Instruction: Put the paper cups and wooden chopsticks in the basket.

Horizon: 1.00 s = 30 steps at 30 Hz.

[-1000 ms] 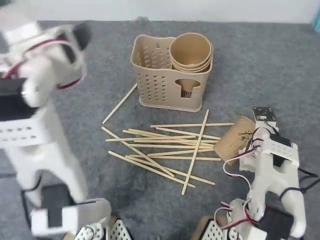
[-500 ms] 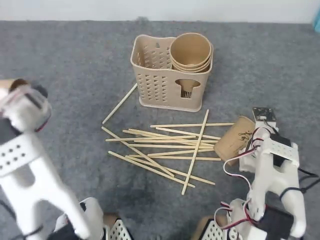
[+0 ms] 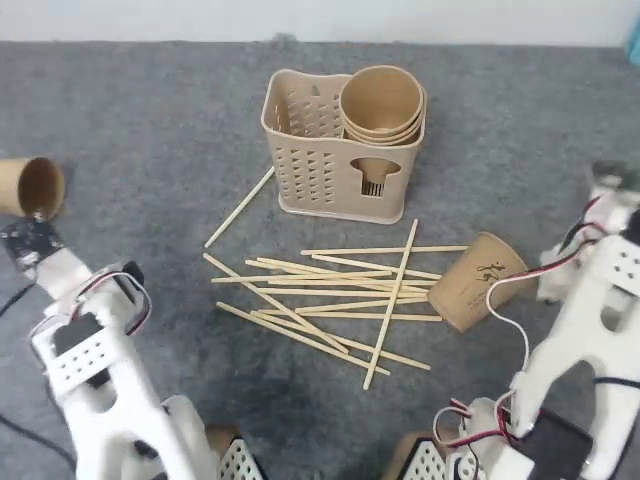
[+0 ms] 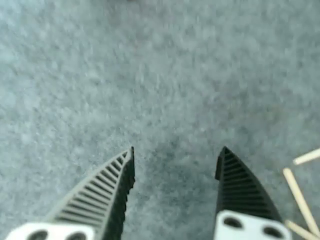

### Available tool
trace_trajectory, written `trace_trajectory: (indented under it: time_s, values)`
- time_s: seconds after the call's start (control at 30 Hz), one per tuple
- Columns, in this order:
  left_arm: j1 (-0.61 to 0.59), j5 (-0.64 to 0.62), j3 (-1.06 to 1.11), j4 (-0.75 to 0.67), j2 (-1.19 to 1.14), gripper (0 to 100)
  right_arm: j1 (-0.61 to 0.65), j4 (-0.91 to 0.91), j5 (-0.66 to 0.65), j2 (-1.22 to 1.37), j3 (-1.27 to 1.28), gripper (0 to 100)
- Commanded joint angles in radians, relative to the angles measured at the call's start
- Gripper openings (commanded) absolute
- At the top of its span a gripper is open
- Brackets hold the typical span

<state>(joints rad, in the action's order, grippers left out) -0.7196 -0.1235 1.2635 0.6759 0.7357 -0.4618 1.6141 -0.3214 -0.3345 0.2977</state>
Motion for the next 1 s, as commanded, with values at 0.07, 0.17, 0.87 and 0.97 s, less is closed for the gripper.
trace_trajectory:
  time_s: [0.07, 0.17, 0.87, 0.97]
  values:
    - [-0.002, 0.014, 0.01, -0.031, 0.026, 26, 0.016, 0.065, 0.017, 0.068, -0.275, 13.9]
    - [-0.005, 0.021, 0.018, -0.031, 0.026, 26, 0.024, 0.099, 0.101, 0.22, -0.405, 11.4]
    - [0.018, 0.08, 0.019, -0.035, 0.026, 4, 0.2, 0.183, 0.321, 0.835, -0.796, 0.8]
    - [0.031, 0.132, 0.019, -0.035, 0.026, 2, 0.249, 0.183, 0.319, 0.763, -0.695, 0.8]
